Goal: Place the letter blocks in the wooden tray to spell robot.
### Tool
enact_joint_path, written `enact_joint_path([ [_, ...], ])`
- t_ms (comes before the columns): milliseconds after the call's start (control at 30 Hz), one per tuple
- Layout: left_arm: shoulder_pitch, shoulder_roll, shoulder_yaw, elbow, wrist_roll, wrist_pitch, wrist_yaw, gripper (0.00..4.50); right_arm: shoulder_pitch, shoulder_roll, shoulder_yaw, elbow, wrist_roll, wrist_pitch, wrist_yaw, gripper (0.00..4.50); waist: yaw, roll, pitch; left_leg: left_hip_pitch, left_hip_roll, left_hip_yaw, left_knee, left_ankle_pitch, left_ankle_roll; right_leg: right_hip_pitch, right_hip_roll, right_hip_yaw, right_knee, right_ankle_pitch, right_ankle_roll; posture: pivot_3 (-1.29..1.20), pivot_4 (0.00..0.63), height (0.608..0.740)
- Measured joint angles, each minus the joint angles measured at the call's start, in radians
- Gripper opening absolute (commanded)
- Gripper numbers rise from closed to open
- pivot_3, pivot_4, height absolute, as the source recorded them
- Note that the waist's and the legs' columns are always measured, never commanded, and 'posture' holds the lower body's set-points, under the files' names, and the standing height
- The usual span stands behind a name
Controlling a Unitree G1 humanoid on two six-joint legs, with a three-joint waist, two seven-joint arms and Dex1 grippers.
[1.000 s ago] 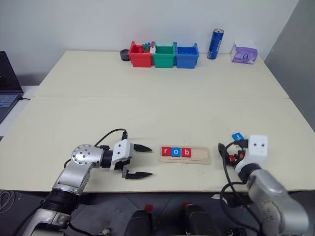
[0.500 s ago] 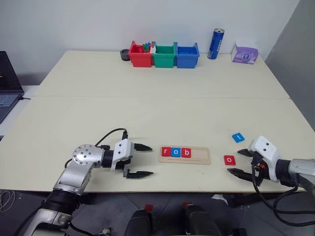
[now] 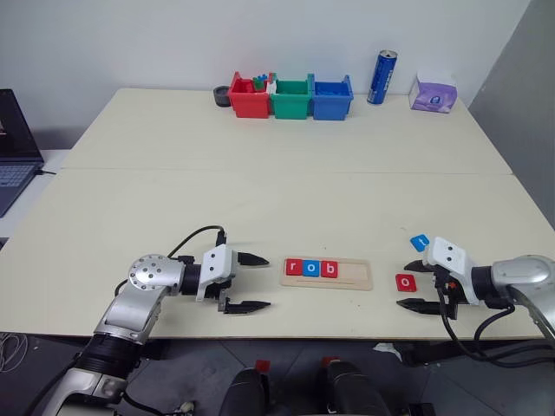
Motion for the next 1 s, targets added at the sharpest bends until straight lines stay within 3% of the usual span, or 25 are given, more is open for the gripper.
enact_joint_path([
  [233,0.015,0.000,0.000,-0.015,0.000,0.011,0.014,4.50,-0.024,0.001,0.016,0.026,-0.010,-0.011,0.022,1.45,0.001,0.000,0.000,0.000,0.000,0.000,0.000,0.000,0.000,0.000,0.000,0.000,0.000,0.001,-0.001,0.00,0.150,0.740],
  [433,0.024,0.003,0.000,-0.018,0.000,0.011,0.021,4.50,-0.045,0.002,0.019,-0.058,0.005,0.027,0.039,1.45,-0.001,0.000,0.000,0.000,0.000,-0.001,0.000,0.000,0.000,0.000,0.000,0.000,0.001,0.000,0.000,0.00,0.150,0.740],
  [633,0.023,0.004,0.000,-0.019,-0.001,0.009,0.021,4.50,-0.173,0.093,0.103,-0.194,0.012,0.123,0.004,1.45,0.000,0.000,0.000,0.001,0.001,-0.001,0.000,0.000,0.000,0.000,0.000,-0.001,0.001,0.000,0.000,0.00,0.150,0.740],
  [1000,0.018,-0.003,0.000,-0.013,0.001,0.006,0.025,4.50,-0.312,0.223,0.276,-0.087,-0.090,0.146,-0.059,1.45,0.001,0.000,0.000,0.000,0.000,-0.001,0.000,0.000,0.000,0.000,-0.001,-0.002,0.000,0.003,-0.005,0.00,0.150,0.740],
])
